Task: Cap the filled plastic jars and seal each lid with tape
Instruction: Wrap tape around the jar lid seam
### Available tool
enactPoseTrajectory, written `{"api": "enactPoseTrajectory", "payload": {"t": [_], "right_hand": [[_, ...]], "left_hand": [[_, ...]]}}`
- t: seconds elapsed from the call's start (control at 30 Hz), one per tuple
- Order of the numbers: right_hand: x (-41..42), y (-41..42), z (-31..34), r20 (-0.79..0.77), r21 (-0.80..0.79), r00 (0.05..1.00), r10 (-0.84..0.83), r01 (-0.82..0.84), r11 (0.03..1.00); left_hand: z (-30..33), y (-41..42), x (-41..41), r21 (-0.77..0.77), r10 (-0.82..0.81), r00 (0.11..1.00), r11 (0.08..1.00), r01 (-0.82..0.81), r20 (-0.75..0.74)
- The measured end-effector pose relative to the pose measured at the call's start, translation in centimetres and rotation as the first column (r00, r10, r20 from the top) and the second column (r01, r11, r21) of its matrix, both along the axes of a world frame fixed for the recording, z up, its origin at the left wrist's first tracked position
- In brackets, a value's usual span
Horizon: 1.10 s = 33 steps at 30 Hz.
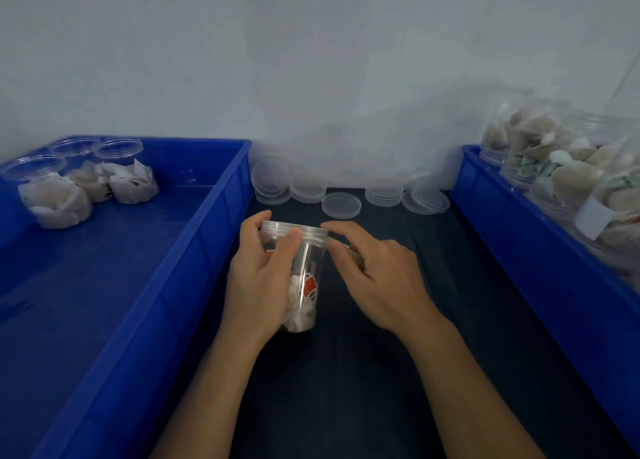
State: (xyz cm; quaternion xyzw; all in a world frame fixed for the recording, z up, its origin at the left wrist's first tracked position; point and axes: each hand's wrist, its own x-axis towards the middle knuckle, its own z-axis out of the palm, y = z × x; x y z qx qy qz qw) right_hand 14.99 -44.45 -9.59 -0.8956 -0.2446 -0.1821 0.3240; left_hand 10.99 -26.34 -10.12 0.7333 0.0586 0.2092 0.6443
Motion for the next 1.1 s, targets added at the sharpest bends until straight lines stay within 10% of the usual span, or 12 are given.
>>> {"api": "enactPoseTrajectory", "payload": {"t": [0.9,1.1], "right_hand": [[-0.1,0.0,0.2,-0.004,0.083,1.0,-0.025,0.025,0.996],[0.0,0.4,0.0,0.01,0.074,1.0,-0.029,0.028,0.997]], "left_hand": [[-0.3,0.3,-0.2,0.111,-0.046,0.998,0.993,0.042,0.039],[0.3,-0.5,-0.6,0.409,0.271,0.959,0.869,-0.279,0.078]]}}
